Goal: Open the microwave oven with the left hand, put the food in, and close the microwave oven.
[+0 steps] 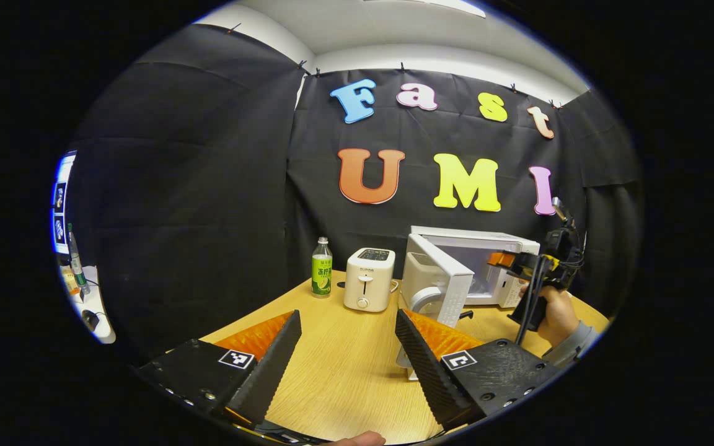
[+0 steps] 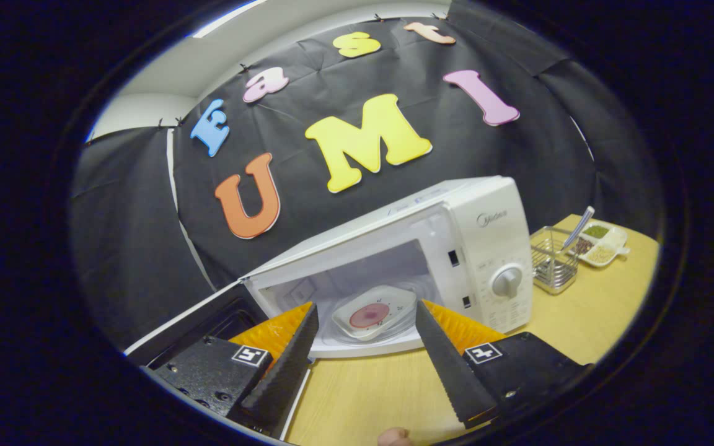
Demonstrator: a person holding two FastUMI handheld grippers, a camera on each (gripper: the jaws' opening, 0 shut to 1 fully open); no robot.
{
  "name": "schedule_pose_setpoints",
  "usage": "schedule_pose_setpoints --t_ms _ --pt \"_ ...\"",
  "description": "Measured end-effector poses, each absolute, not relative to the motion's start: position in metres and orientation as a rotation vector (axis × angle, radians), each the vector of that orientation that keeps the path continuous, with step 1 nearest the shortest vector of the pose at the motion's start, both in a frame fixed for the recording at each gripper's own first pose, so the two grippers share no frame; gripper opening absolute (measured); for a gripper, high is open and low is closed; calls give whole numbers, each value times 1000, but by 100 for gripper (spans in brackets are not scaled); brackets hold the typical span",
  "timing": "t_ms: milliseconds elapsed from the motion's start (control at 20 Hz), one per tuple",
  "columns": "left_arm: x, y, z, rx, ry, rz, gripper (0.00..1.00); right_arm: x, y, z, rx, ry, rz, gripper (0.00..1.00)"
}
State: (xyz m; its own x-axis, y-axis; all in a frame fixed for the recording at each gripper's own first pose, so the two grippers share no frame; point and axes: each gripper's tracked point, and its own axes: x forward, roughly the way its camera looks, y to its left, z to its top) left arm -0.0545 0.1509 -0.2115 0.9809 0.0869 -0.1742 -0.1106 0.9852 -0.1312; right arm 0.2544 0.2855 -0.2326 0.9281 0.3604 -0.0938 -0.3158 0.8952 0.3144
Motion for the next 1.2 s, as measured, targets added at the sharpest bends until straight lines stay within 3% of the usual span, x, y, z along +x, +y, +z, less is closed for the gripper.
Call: schedule_pose_setpoints --t_ms 200,250,300,350,600,650,700,750,800,850,900,950,1000,1100,1150,1200 --pt "-53 156 -204 -139 143 97 94 203 243 -174 203 68 376 100" --pt "-51 157 -202 -136 138 96 94 187 233 -157 200 40 394 90" --pt "-51 161 -202 -136 132 99 94 170 221 -140 190 17 400 90" --pt "-51 163 -200 -139 124 99 94 155 210 -125 166 -11 405 100" --pt "-43 166 -197 -151 99 76 89 56 134 -54 25 -152 347 100" --pt "-41 167 -196 -146 87 73 65 35 119 -45 12 -171 332 90" --pt "-35 170 -193 -141 70 73 41 13 102 -36 5 -188 316 91" --pt "-32 171 -192 -136 58 77 36 -14 87 -27 2 -206 309 100" --pt "-29 170 -192 -132 44 74 52 -36 76 -22 -1 -219 304 91" --pt "-29 160 -192 -143 37 43 36 -53 64 -19 -2 -233 298 100" --pt "-26 151 -195 -160 43 12 24 -65 52 -18 5 -241 287 100" --pt "-25 143 -196 -170 43 -8 17 -76 40 -16 15 -247 275 100" --pt "-21 137 -200 -164 47 -27 17 -87 31 -14 29 -256 269 91" --pt "-16 120 -209 -112 56 -72 17 -107 13 -12 56 -270 257 91" --pt "-13 116 -213 -70 39 -75 17 -113 2 -12 65 -274 235 100" --pt "-1 121 -213 -39 44 -62 17 -118 -8 -15 65 -277 215 90"
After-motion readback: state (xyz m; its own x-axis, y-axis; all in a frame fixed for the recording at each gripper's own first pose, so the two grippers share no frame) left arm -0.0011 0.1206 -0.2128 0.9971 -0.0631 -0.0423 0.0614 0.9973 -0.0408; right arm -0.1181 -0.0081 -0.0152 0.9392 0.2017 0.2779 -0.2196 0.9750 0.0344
